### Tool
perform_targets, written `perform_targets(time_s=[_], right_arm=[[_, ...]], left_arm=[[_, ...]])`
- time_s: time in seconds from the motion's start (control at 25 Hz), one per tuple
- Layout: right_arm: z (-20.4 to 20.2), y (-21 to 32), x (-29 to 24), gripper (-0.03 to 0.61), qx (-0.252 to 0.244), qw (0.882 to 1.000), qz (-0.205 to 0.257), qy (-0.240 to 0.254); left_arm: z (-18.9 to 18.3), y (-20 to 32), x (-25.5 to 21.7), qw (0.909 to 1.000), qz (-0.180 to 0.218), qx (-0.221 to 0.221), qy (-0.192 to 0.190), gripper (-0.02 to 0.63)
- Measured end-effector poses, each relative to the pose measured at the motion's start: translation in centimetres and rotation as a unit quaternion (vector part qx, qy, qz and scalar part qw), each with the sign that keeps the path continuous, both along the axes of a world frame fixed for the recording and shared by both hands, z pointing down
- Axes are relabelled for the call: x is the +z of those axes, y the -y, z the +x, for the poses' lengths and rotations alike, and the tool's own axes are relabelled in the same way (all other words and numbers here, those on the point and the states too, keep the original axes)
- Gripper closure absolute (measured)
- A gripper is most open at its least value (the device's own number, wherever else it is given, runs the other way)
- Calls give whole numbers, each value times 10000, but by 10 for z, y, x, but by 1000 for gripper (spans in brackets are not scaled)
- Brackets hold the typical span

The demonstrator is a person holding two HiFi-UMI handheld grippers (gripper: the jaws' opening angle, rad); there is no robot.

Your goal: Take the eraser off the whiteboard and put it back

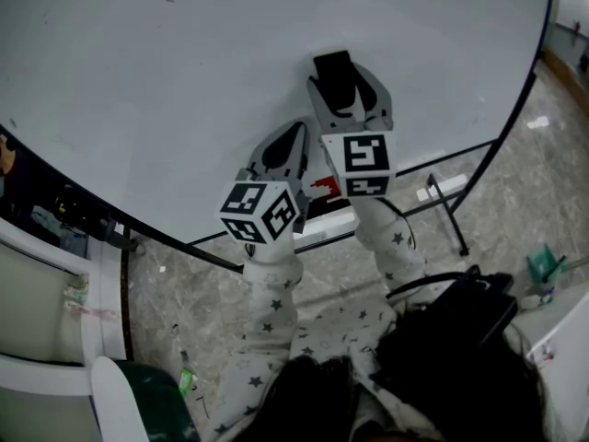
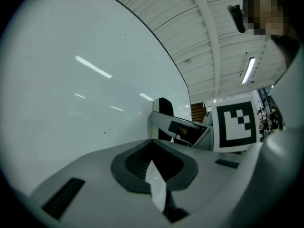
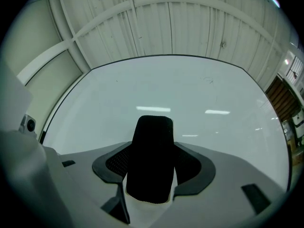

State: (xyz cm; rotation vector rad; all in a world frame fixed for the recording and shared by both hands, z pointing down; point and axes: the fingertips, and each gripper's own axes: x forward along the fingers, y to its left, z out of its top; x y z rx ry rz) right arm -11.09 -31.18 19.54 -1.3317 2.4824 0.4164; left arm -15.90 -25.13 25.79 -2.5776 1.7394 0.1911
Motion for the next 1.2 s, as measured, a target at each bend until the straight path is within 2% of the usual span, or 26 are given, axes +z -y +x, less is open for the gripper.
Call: perform_targets(time_s=[0.56,1.2], right_arm=[[-1,0,3,319,-130,9998,-141,74],[-4,-8,14,319,-575,9974,-434,67]], left_arm=[[-3,0,1,10000,-61,-30,-28,612],[-10,7,-1,9998,-73,67,-185,612]])
